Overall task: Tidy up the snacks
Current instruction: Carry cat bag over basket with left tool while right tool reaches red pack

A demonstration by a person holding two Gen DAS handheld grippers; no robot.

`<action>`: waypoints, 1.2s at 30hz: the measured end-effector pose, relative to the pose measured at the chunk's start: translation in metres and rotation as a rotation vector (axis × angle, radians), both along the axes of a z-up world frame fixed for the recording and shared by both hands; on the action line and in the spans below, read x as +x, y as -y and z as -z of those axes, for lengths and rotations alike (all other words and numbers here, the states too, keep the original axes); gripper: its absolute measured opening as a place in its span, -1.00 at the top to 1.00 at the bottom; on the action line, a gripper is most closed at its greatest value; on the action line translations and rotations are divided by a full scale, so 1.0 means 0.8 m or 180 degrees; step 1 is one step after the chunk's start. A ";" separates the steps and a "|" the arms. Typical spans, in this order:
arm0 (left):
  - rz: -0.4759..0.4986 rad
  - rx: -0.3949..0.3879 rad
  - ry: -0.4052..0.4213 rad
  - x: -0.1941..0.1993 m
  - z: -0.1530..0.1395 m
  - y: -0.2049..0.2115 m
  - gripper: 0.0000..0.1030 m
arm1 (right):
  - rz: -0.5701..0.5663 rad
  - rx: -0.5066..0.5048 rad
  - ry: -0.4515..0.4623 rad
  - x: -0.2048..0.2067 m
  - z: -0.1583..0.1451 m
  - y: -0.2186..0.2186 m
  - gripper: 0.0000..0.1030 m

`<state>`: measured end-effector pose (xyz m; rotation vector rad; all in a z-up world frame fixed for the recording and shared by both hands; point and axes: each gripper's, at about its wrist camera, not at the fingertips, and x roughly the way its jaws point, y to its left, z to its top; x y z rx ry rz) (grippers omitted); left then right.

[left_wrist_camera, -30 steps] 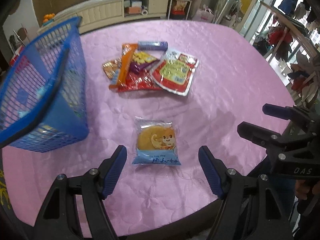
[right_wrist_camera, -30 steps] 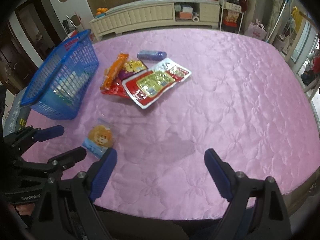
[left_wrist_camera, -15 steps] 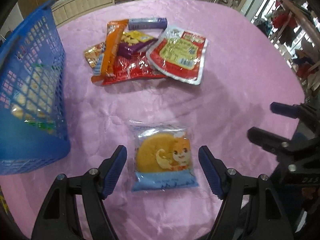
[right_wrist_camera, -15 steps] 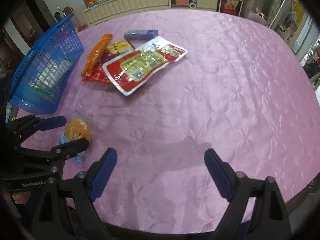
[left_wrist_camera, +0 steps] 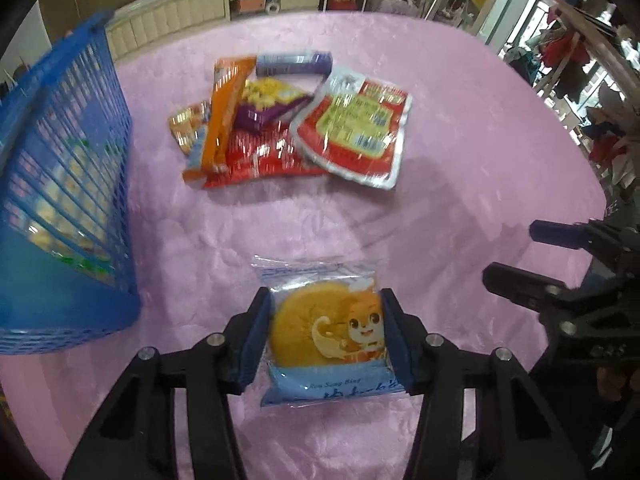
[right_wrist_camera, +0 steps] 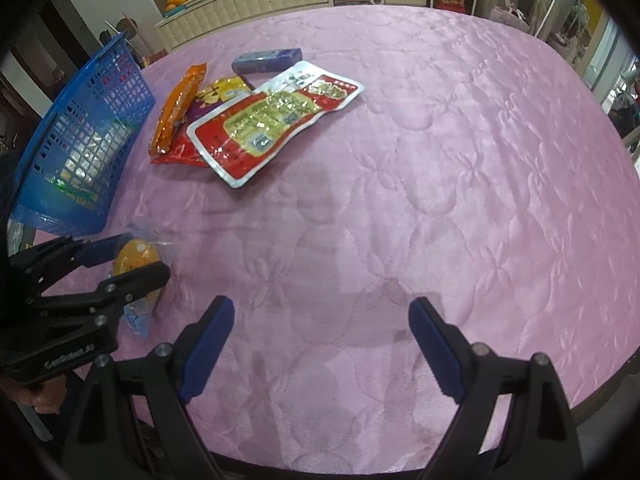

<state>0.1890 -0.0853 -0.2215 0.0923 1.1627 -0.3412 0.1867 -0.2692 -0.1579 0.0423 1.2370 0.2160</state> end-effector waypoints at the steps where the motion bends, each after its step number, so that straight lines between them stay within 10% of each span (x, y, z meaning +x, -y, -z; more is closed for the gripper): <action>1: 0.0010 0.0008 0.0068 -0.003 -0.010 0.003 0.02 | 0.0020 -0.0006 -0.0001 0.001 -0.003 0.001 -0.78; 18: -0.0380 0.0038 0.1292 -0.001 -0.196 -0.069 0.02 | 0.0242 0.0128 0.0106 0.071 -0.058 -0.034 -0.78; 36: -0.1518 -0.0111 0.0869 0.075 -0.169 -0.197 0.02 | 0.0959 0.0787 -0.0513 0.166 0.018 -0.048 -0.78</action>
